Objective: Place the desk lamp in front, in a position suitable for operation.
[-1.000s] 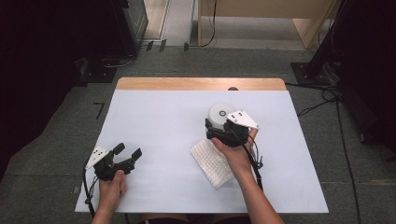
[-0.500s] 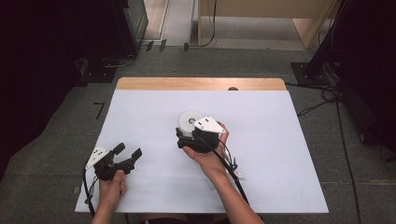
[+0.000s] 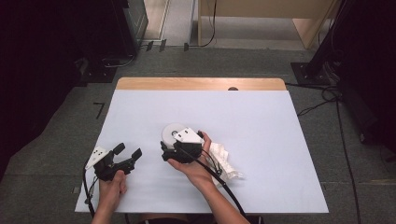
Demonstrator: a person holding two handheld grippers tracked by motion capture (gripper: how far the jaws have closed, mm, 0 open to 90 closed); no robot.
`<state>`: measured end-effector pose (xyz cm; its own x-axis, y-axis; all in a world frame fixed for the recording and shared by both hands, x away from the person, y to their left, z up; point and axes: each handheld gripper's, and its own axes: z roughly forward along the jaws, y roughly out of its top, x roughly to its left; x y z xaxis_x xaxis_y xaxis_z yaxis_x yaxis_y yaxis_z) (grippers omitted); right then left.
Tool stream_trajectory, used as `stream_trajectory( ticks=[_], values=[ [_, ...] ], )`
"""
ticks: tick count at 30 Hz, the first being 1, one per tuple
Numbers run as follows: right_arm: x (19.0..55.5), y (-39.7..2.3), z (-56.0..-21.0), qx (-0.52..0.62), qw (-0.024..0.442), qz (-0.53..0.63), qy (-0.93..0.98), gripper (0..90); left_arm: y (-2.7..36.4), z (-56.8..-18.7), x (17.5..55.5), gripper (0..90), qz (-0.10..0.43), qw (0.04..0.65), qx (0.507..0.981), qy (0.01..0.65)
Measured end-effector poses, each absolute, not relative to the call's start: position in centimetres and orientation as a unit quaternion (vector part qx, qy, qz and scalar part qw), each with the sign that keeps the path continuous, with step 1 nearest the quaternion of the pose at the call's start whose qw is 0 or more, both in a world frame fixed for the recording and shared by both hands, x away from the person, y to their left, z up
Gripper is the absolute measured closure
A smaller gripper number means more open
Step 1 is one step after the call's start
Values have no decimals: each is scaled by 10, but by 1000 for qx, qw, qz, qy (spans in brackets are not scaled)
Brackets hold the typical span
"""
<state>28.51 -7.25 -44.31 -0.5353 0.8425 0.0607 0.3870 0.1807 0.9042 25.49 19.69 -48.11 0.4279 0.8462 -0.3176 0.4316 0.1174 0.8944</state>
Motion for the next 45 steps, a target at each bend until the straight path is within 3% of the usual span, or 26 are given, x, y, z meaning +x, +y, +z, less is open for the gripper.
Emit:
stream_trajectory(
  ticks=[9,21,35,45],
  values=[
    [283,-72,-459,410,242,472,742,76,197,-481,255,140,188,553,638,502],
    [273,-86,-437,380,245,506,735,73,197,-481,255,140,188,553,637,503],
    [248,-125,-405,363,253,532,722,73,197,-481,255,140,188,553,636,504],
    [243,-159,-414,391,261,521,713,73,197,-481,255,140,189,553,636,504]
  ],
)
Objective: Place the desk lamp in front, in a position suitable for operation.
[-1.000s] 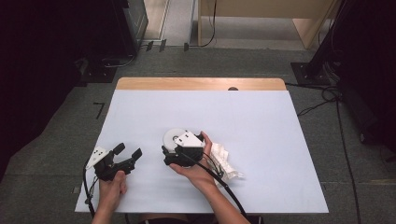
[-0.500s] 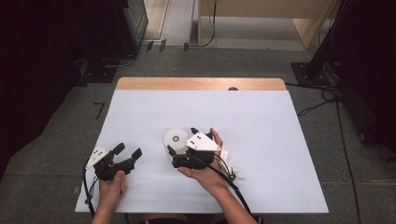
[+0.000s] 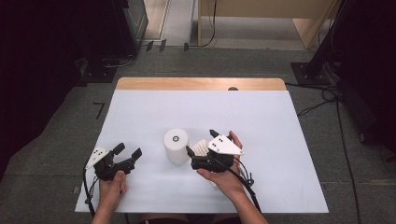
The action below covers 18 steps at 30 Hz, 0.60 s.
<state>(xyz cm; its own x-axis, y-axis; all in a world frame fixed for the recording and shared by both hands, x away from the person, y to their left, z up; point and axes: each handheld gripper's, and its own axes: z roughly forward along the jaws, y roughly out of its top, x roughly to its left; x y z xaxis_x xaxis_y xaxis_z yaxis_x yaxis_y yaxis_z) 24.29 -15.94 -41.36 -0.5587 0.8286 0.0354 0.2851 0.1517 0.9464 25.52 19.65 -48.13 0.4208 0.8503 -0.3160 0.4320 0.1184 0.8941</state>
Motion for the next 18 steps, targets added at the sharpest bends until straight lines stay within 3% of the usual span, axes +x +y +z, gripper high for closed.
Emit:
stream_trajectory(
  ticks=[11,18],
  values=[
    [237,-185,-439,415,259,482,727,84,197,-481,255,140,187,553,637,503],
    [235,-199,-459,434,228,460,741,95,197,-481,255,140,186,553,638,503]
  ],
)
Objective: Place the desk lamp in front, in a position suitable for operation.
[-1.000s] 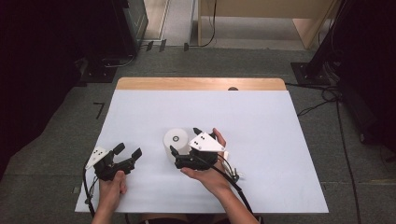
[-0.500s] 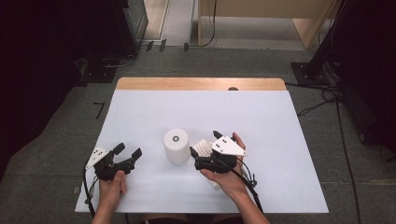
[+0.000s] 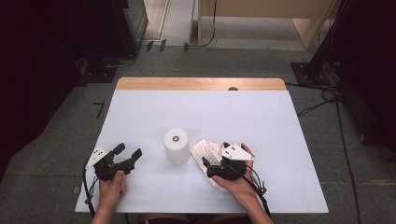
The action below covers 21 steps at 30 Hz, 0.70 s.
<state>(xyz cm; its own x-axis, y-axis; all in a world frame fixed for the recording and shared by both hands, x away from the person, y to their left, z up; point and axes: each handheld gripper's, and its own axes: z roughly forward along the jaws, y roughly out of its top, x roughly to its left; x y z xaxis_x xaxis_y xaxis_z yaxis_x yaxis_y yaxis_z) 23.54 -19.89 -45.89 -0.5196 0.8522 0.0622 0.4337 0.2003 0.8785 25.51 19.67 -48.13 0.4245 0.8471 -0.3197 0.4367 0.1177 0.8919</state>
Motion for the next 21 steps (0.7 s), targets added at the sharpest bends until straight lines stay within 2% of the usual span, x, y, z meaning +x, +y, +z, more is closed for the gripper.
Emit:
stream_trajectory(
  ticks=[11,18,21],
  values=[
    [248,-208,-486,489,172,393,759,140,193,-478,247,140,217,559,637,484],
    [253,-205,-492,501,159,366,768,128,192,-474,244,142,245,552,633,485],
    [258,-208,-494,514,128,356,770,114,187,-473,243,142,244,552,640,476]
  ],
)
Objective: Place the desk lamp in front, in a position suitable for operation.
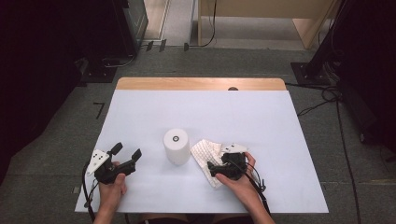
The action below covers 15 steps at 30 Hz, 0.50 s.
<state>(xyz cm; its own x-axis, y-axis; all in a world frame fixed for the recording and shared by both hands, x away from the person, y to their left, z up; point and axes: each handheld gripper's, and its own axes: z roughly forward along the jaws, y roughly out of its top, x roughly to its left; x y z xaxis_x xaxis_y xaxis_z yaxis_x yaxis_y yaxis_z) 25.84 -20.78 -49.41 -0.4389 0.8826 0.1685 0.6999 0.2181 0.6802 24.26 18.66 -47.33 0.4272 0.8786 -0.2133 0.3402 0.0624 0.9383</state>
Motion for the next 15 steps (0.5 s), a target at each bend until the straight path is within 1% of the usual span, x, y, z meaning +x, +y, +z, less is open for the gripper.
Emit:
stream_trajectory(
  ticks=[2,5,7,9,11,15],
  values=[
    [259,-209,-494,517,122,362,766,114,182,-473,243,143,237,552,645,472],
    [258,-206,-494,511,133,351,773,123,174,-471,243,143,231,550,652,467],
    [256,-203,-494,503,143,343,780,140,169,-471,242,146,227,552,655,463],
    [253,-202,-494,498,149,341,783,179,163,-469,241,146,214,561,654,461],
    [251,-202,-494,494,155,339,786,240,159,-469,241,146,204,568,654,456],
    [246,-204,-493,495,168,345,780,442,150,-467,243,149,186,574,662,444]
  ],
)
